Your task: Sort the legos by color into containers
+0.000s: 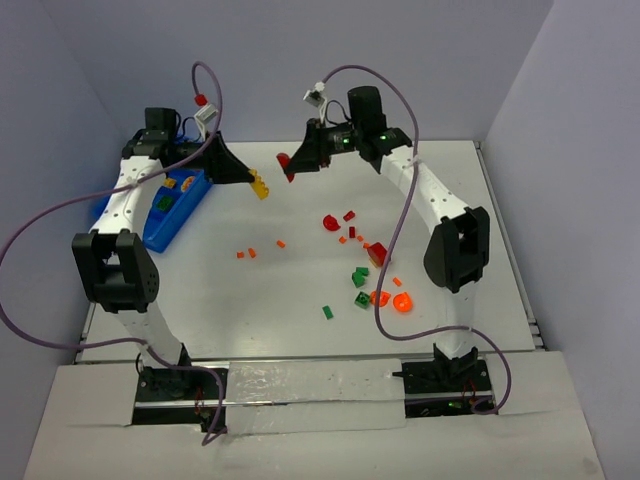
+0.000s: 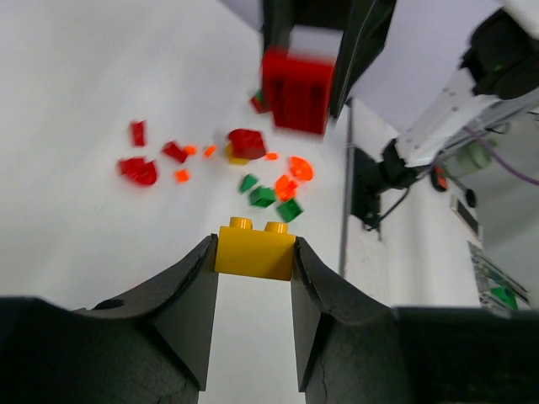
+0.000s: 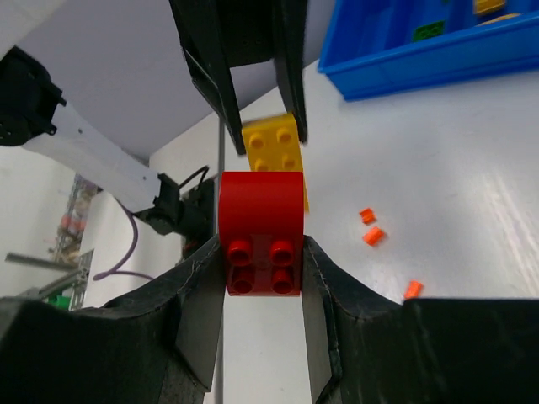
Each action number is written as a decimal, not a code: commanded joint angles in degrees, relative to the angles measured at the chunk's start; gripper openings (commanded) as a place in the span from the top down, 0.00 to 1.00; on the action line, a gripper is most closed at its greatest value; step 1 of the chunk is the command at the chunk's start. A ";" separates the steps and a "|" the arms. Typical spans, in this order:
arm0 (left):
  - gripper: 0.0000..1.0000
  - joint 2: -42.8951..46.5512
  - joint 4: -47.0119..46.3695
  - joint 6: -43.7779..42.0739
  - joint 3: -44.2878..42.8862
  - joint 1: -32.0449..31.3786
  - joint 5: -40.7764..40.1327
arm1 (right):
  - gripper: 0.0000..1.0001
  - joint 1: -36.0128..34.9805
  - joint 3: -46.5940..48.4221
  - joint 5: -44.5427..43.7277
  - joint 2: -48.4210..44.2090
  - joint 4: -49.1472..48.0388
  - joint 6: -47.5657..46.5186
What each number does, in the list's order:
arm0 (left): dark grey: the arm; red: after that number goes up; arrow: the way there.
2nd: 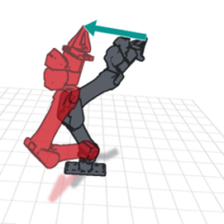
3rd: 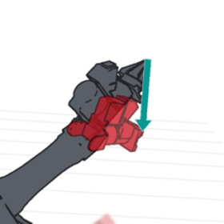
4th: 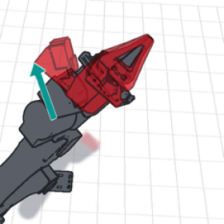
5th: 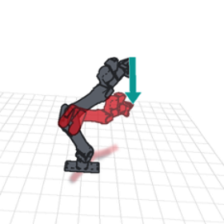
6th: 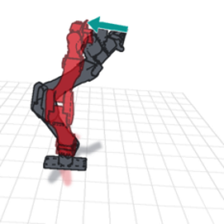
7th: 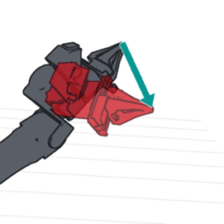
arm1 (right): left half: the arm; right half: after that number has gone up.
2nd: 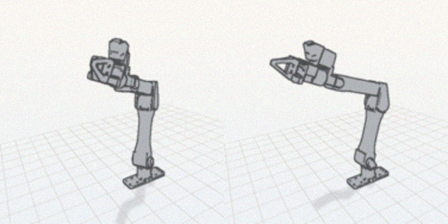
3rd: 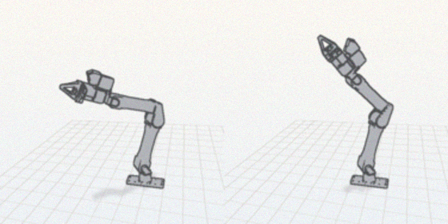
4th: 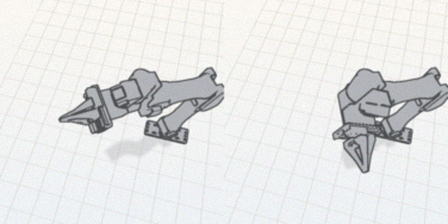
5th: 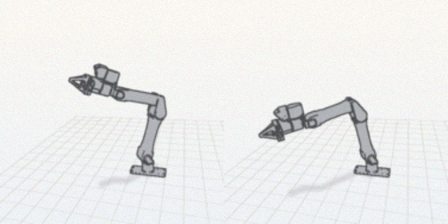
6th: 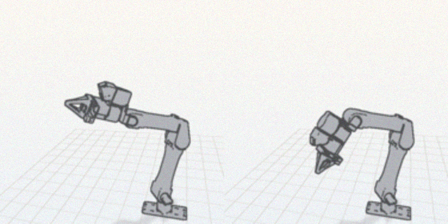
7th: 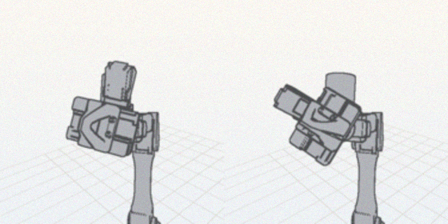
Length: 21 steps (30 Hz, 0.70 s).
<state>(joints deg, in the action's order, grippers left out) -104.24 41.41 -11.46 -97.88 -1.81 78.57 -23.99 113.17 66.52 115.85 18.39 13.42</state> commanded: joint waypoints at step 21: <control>1.00 -11.74 -24.27 10.52 -10.00 15.49 -68.72 | 1.00 5.80 -2.33 -11.21 -6.14 9.09 -12.48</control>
<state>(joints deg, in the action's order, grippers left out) -113.30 22.49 -3.19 -106.83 12.77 19.44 -18.00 110.98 56.64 114.11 26.64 3.22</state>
